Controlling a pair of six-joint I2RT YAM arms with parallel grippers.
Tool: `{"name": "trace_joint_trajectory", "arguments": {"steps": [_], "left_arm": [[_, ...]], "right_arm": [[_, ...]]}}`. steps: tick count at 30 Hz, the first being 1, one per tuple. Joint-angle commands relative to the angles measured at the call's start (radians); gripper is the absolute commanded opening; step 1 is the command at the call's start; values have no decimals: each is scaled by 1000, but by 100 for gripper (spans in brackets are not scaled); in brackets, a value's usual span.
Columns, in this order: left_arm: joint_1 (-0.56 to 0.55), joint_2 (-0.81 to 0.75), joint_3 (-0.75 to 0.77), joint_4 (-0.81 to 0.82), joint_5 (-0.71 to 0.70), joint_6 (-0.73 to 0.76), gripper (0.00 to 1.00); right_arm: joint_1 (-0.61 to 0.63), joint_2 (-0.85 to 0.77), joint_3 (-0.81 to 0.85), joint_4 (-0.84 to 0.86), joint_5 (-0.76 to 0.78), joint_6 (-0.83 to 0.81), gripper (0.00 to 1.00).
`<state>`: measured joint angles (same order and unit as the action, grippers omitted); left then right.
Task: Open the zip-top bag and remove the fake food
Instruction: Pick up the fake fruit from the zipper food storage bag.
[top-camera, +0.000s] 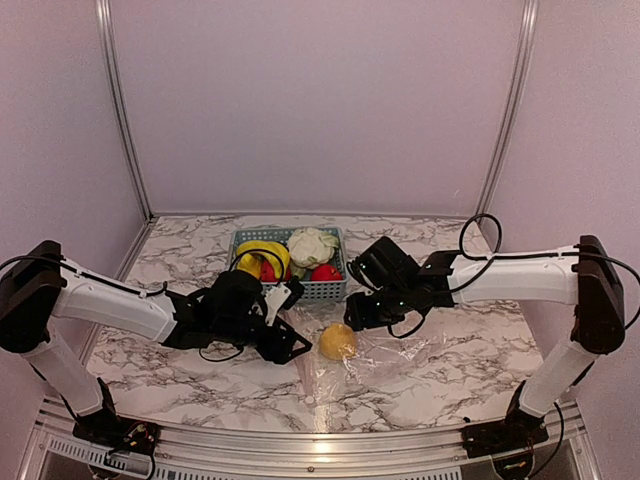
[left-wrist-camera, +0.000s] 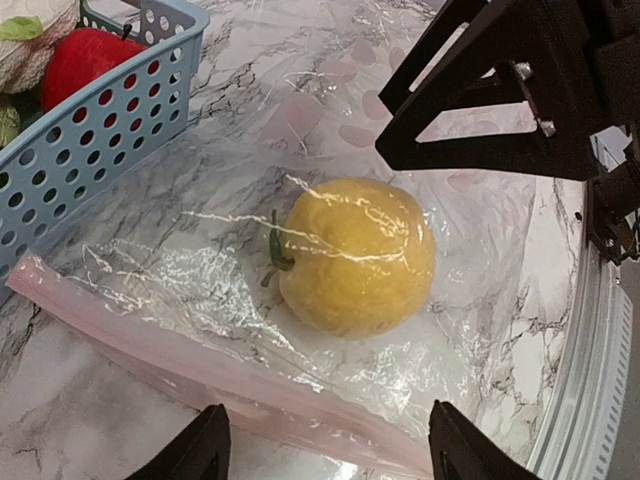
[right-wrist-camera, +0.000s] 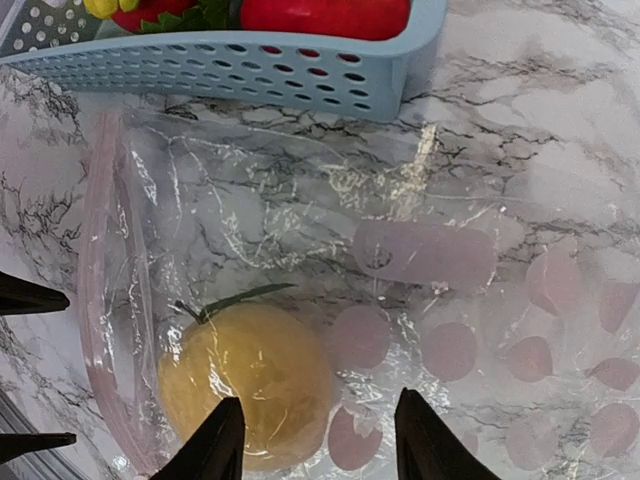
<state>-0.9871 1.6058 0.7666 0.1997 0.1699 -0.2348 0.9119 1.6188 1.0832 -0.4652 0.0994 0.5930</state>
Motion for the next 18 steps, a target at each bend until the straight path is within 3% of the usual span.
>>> {"name": "trace_joint_trajectory", "arguments": {"steps": [1, 10, 18], "left_arm": [[7, -13, -19, -34, -14, 13, 70], [28, -38, -55, -57, -49, 31, 69], [34, -4, -39, -73, -62, 42, 67]], "right_arm": [[5, 7, -12, 20, -47, 1, 47], [6, 15, -47, 59, -79, 14, 40], [6, 25, -52, 69, -83, 17, 12]]}}
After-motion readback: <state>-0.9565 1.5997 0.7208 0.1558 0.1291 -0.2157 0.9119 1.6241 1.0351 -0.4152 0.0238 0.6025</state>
